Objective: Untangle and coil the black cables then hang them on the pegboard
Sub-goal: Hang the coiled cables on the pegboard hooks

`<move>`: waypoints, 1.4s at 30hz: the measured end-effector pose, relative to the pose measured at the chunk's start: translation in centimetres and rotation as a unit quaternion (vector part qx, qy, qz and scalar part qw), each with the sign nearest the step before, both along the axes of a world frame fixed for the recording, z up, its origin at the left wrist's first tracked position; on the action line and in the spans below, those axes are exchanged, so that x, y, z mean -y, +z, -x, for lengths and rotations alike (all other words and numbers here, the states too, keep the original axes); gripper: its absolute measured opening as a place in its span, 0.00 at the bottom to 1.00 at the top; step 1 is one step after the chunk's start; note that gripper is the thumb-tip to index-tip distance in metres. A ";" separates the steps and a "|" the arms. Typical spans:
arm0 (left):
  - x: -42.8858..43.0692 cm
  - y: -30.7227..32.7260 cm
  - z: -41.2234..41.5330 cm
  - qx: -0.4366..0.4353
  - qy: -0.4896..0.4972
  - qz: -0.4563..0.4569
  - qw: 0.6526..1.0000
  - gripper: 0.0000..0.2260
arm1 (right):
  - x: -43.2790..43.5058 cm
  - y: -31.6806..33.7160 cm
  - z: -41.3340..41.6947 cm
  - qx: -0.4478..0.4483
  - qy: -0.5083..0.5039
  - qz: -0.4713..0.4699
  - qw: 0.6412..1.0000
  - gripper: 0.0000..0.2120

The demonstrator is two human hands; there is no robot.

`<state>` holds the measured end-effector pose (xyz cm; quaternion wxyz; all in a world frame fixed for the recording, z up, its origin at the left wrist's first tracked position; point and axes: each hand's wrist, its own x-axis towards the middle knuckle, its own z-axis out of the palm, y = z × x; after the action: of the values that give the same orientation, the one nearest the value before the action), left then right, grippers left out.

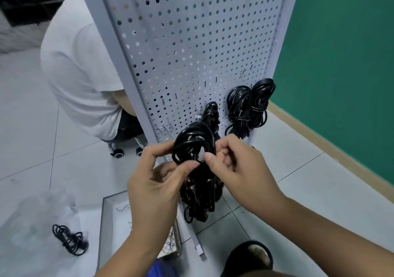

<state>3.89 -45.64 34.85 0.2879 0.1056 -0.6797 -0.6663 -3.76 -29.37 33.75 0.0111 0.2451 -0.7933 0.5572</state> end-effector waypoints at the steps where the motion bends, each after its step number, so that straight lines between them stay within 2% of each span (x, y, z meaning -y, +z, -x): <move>1: 0.4 -0.1 0.2 0.004 0.014 0.001 1.000 0.16 | 0.6 -0.1 0.3 0.002 -0.002 0.000 1.000 0.14; 5: 2.3 -0.9 1.6 0.006 0.061 0.040 0.997 0.13 | 3.0 -0.9 1.5 0.017 -0.002 -0.001 1.000 0.15; 11: 3.6 -2.3 3.0 0.001 0.077 0.079 0.994 0.09 | 4.5 -2.0 2.9 0.019 -0.004 -0.014 1.000 0.15; 17: 5.4 -3.2 4.3 0.043 0.104 0.093 0.989 0.07 | 5.6 -3.3 4.3 0.048 0.021 -0.047 0.998 0.06; 21: 6.1 -3.6 4.2 0.074 0.108 0.115 0.985 0.05 | 6.2 -3.0 4.6 0.052 0.011 -0.037 0.998 0.11; 24: 6.4 -4.0 3.8 0.098 0.112 0.087 0.985 0.06 | 6.0 -3.0 4.7 0.055 0.006 -0.047 0.997 0.12; 29: 4.4 -6.6 2.4 0.175 0.060 0.045 0.982 0.11 | 4.3 -4.3 4.1 0.064 0.021 -0.054 0.996 0.11; 34: 1.2 -9.3 2.2 0.225 0.031 0.066 0.972 0.12 | 0.4 -7.1 3.7 0.094 0.002 -0.089 0.992 0.05; 36: -0.2 -10.3 2.4 0.247 0.003 0.066 0.967 0.12 | -1.6 -9.1 3.6 0.113 0.001 -0.109 0.988 0.06; 42: -4.4 -16.6 4.3 0.342 -0.162 0.153 0.913 0.10 | -7.9 -17.1 5.2 0.164 -0.062 -0.193 0.965 0.10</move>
<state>-0.40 -41.25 18.28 -0.0616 0.1704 -0.8378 -0.5150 -8.97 -21.50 16.66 -0.1323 0.0976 -0.8906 0.4241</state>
